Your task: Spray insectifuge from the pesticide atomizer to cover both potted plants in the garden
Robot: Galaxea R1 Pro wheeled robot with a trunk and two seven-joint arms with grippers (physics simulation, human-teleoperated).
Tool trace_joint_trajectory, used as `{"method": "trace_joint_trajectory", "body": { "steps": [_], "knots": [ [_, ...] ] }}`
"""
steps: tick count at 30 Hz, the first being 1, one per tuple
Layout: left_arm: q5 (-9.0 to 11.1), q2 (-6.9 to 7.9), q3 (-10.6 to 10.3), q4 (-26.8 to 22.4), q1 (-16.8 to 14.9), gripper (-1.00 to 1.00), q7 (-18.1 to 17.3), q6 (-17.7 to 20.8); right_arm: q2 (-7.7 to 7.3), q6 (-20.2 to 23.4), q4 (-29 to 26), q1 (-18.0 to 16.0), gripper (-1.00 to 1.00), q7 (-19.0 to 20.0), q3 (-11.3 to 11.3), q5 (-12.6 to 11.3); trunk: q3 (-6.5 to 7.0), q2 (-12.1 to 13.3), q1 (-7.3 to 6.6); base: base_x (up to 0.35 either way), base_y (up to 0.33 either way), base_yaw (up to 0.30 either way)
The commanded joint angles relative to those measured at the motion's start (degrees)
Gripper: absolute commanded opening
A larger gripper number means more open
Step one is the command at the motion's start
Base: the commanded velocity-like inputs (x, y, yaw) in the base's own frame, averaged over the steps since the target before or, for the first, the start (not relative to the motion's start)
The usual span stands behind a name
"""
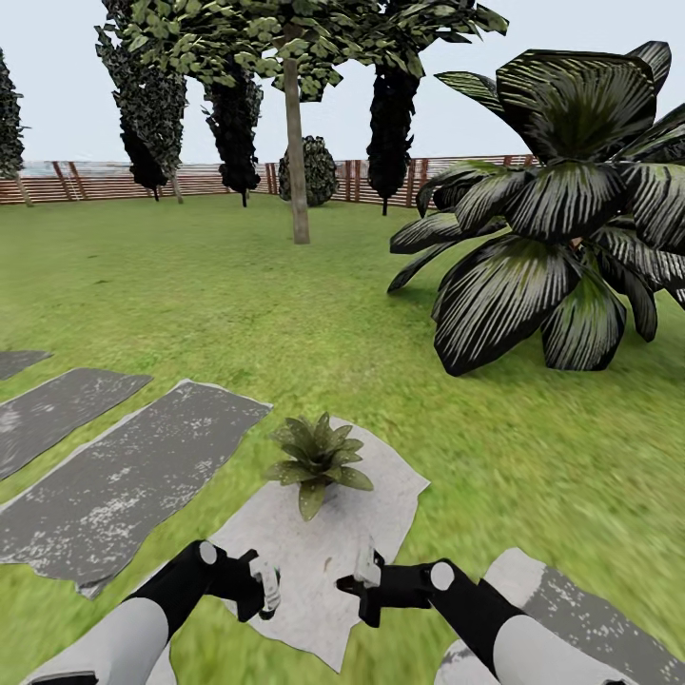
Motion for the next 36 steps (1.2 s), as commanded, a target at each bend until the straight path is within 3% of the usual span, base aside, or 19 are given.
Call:
{"method": "trace_joint_trajectory", "body": {
  "steps": [1,3,7,10,24,36],
  "knots": [
    [-0.6,-0.06,0.5,0.0,0.0,-1.00,-0.2,-1.7,0.20,-0.3,-0.1,0.0,-1.00,-0.1,0.0,0.9,-0.05,0.0,-0.01,0.000,0.000,0.000],
    [-0.6,-0.02,0.4,0.6,0.0,-1.00,-0.2,-4.2,0.36,-0.3,-0.2,0.0,-1.00,-0.1,-0.1,1.2,-0.05,0.0,-0.01,0.000,0.000,0.000],
    [-1.4,0.05,-2.6,2.8,0.0,-1.00,-0.3,-6.9,0.24,-0.3,-0.1,-0.1,-1.00,-0.1,-0.2,1.4,-0.05,0.0,-0.01,0.000,0.000,0.000],
    [-1.5,0.00,-3.5,4.2,0.0,-1.00,-0.3,-7.8,0.15,-0.3,-0.1,-0.1,-1.00,-0.1,-0.2,1.4,-0.05,0.0,-0.01,0.000,0.000,0.000],
    [-0.8,-2.46,-3.3,7.2,0.1,-1.00,-0.2,-10.8,0.05,-0.3,-0.2,-0.1,-1.00,-0.1,-0.2,1.3,-0.05,0.0,-0.01,0.000,0.000,0.000],
    [3.4,-4.16,-3.2,7.1,0.1,-1.00,-0.2,-10.8,0.05,-0.3,-0.2,0.0,-1.00,-0.1,-0.2,1.3,-0.05,0.0,-0.01,0.000,0.000,0.000]
  ]
}}
